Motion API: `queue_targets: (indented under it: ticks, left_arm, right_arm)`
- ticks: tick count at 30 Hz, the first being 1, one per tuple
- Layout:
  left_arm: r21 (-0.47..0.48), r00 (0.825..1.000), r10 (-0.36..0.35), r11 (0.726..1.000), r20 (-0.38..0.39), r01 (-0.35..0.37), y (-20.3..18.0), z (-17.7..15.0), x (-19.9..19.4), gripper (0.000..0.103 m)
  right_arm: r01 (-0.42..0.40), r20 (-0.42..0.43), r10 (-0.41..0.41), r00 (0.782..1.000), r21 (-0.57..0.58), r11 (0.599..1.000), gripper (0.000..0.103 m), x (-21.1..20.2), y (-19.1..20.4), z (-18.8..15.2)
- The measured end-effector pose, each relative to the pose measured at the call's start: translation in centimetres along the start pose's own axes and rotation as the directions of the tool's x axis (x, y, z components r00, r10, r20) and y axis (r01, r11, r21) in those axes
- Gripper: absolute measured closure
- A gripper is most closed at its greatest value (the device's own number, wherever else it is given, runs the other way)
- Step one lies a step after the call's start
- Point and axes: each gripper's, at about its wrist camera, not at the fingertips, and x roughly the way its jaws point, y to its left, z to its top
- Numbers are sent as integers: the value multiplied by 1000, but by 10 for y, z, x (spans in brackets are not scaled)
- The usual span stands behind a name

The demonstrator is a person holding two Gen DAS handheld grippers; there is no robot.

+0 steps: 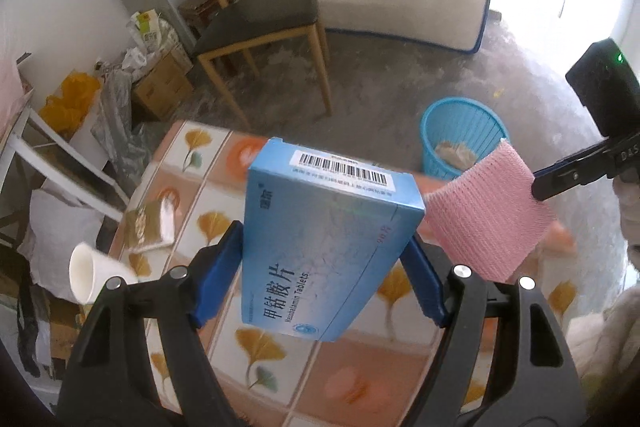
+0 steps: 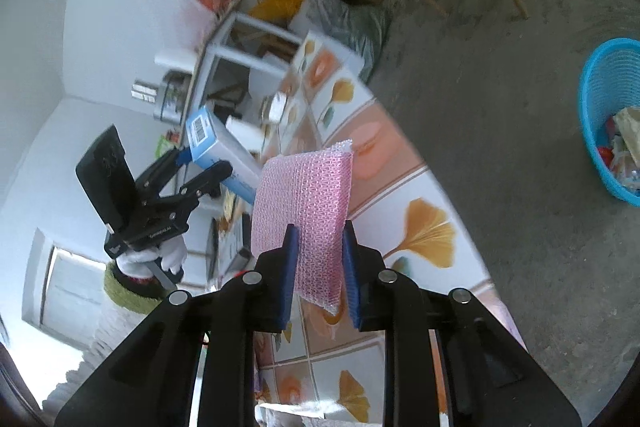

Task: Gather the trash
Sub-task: 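Carry the blue box and pink sponge in both tools over the blue wastebasket, then open both tools to drop the items into the blue wastebasket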

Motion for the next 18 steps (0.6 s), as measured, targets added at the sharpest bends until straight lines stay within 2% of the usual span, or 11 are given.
queue_targets:
  ticks: [4, 8, 10, 12, 17, 18]
  left_arm:
    - [-34, 999, -33, 999, 16, 34, -14, 29, 4, 31]
    - [-53, 995, -91, 994, 36, 93, -41, 67, 17, 31]
    - [-61, 993, -114, 991, 25, 115, -55, 80, 27, 31]
    - [-96, 986, -165, 982, -6, 164, -73, 95, 46, 31]
    - [-125, 966, -245, 964, -75, 235, -123, 123, 101, 30]
    - [-132, 959, -263, 959, -101, 249, -136, 128, 116, 30]
  right_arm:
    - [11, 101, -17, 995, 54, 998, 82, -43, -22, 6]
    - [55, 224, -80, 971, 117, 992, 81, -91, -51, 10]
    - [105, 279, -145, 949, 153, 983, 81, -114, -66, 8]
    - [169, 326, -229, 917, 204, 964, 81, -137, -87, 3]
    - [283, 344, -395, 852, 333, 900, 81, -163, -140, -4]
    - [287, 339, -410, 847, 357, 889, 81, -166, -153, -4]
